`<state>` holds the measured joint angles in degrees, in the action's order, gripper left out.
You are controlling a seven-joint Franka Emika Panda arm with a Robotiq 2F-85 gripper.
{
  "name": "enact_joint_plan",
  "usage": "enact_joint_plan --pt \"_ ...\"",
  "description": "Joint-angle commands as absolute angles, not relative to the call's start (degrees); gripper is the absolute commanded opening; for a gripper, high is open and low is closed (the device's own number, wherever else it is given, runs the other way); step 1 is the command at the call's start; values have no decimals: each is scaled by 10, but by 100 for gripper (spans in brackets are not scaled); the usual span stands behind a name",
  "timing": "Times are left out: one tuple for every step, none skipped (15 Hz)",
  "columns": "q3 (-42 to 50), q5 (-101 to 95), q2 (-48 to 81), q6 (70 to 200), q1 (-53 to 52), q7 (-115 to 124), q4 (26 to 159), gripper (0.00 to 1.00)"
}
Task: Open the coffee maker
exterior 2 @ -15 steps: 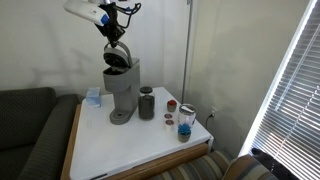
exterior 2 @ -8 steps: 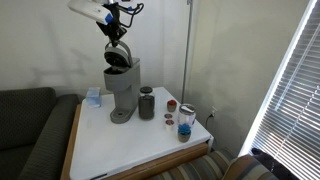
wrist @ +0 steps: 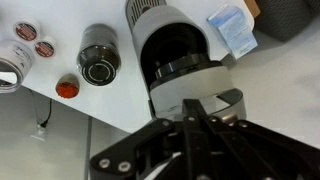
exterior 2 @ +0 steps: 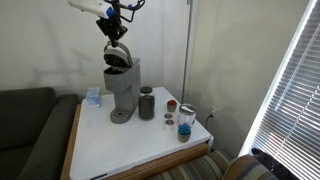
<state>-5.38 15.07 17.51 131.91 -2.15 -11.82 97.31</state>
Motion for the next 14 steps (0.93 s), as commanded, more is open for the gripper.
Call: enact_joint_plan --pt "-54 136 190 1269 -13 -121 928 0" --pt "-56 139 196 1261 -13 -125 916 0" --pt "-57 141 199 1257 -13 -128 908 0" --pt "-58 144 204 1250 -13 -131 899 0" --pt "-59 145 208 1245 -13 -133 891 0" --pt "-60 146 212 1244 -13 -134 885 0" --pt "-60 146 214 1244 -13 -134 882 0" --pt "-60 145 215 1240 -12 -132 879 0" --pt "-59 143 215 1238 -12 -128 877 0" --pt "-57 142 211 1242 -13 -125 881 0" --pt "-56 140 208 1248 -13 -123 885 0" --pt "-54 136 203 1255 -14 -118 890 0" --pt "-52 136 200 1257 -14 -117 891 0" --pt "-51 136 197 1259 -13 -116 892 0"
